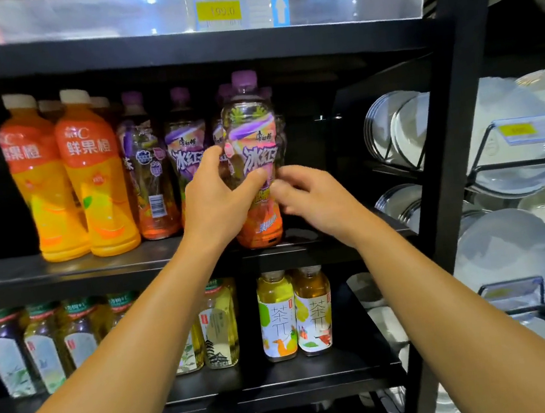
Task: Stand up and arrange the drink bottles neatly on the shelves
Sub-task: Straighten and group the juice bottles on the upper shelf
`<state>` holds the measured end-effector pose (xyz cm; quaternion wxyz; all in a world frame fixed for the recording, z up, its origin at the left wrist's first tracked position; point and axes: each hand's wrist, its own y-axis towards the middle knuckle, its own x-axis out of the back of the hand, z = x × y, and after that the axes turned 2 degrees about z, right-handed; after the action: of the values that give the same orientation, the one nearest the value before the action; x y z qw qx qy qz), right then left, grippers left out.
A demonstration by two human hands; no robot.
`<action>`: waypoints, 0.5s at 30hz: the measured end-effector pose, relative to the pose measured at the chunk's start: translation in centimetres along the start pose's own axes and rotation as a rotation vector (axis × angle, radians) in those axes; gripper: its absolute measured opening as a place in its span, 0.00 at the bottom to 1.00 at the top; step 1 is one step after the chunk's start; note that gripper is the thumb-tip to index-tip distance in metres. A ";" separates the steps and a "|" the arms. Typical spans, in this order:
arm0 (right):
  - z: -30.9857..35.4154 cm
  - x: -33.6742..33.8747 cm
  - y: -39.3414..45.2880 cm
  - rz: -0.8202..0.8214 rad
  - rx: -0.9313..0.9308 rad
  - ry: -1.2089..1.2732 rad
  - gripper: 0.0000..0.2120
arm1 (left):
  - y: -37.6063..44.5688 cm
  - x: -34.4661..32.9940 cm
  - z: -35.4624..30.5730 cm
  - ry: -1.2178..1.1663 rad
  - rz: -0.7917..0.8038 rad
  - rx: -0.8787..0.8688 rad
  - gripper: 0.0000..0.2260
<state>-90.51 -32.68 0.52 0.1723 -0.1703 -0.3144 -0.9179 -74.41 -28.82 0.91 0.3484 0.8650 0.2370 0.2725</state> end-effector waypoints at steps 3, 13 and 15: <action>-1.6 0.7 3.4 -0.333 -0.142 0.020 0.21 | 0.0 1.3 0.8 0.005 -0.020 0.040 0.14; -3.6 -0.7 10.1 -0.143 -0.315 -0.069 0.22 | -0.1 2.4 2.1 0.058 0.016 0.070 0.19; -3.4 -0.5 9.5 -0.167 -0.295 -0.176 0.24 | -0.1 2.7 2.3 0.073 0.050 0.077 0.23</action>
<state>-86.76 -41.75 2.70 0.0407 -0.2467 -0.2034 -0.9466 -70.96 -28.19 0.25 0.2988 0.8729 0.2381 0.3033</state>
